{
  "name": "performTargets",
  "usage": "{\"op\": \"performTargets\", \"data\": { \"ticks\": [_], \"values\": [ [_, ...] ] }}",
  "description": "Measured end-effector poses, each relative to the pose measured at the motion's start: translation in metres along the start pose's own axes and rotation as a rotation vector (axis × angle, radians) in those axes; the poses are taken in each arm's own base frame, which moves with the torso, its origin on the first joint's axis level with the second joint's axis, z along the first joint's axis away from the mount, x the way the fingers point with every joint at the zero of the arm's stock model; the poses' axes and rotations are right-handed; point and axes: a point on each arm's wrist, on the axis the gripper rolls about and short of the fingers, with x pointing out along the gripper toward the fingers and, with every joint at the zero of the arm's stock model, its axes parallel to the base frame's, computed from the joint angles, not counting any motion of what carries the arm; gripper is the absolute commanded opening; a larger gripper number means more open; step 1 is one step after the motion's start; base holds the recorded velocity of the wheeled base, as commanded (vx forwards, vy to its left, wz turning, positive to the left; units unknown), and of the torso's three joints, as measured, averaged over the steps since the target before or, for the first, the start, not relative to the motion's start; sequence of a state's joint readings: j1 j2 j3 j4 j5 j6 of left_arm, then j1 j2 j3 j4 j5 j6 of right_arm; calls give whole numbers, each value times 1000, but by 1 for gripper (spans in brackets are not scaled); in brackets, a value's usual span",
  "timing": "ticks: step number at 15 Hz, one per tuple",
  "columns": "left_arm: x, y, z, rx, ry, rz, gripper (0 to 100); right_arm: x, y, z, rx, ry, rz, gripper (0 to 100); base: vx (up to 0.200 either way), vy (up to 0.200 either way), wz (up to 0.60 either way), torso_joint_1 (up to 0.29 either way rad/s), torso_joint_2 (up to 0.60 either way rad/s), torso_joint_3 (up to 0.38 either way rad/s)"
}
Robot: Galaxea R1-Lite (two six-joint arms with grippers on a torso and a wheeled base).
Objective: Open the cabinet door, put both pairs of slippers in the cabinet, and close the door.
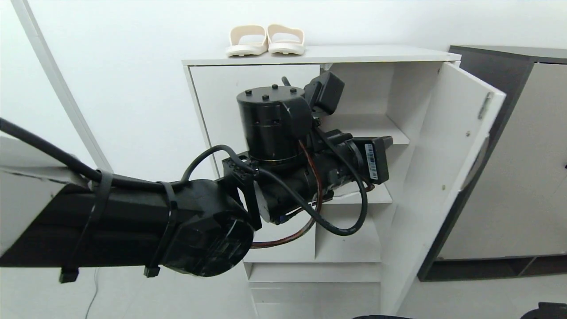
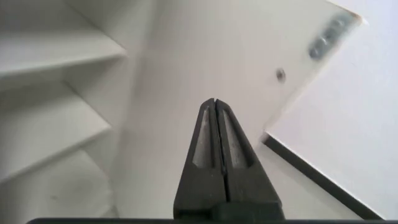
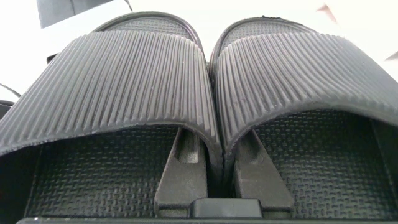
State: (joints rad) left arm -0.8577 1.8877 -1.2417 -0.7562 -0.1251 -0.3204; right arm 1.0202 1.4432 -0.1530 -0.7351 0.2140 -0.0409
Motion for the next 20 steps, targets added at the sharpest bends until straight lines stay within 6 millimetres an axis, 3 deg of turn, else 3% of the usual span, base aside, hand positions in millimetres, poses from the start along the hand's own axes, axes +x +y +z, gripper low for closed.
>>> {"op": "performTargets", "data": {
  "ticks": [3,5,8,12,15,17,20],
  "values": [
    [-8,27,10,19,-33,79,0,2,-10,7,24,-30,-56,0,0,0,0,0,0,0],
    [-26,47,20,59,-42,159,0,5,-26,17,77,-68,-181,0,0,0,0,0,0,0],
    [-83,65,35,151,-22,299,0,12,-48,40,202,-148,-471,0,0,0,0,0,0,0],
    [-182,53,41,199,10,564,0,30,-69,64,299,-214,-686,0,0,0,0,0,0,0],
    [-258,36,20,235,23,791,0,41,-75,63,308,-199,-748,0,0,0,0,0,0,0],
    [-303,27,-9,240,30,908,0,46,-80,66,311,-222,-777,0,0,0,0,0,0,0],
    [-353,14,-53,243,-1,1066,0,55,-85,64,313,-225,-790,0,0,0,0,0,0,0]
  ]
}}
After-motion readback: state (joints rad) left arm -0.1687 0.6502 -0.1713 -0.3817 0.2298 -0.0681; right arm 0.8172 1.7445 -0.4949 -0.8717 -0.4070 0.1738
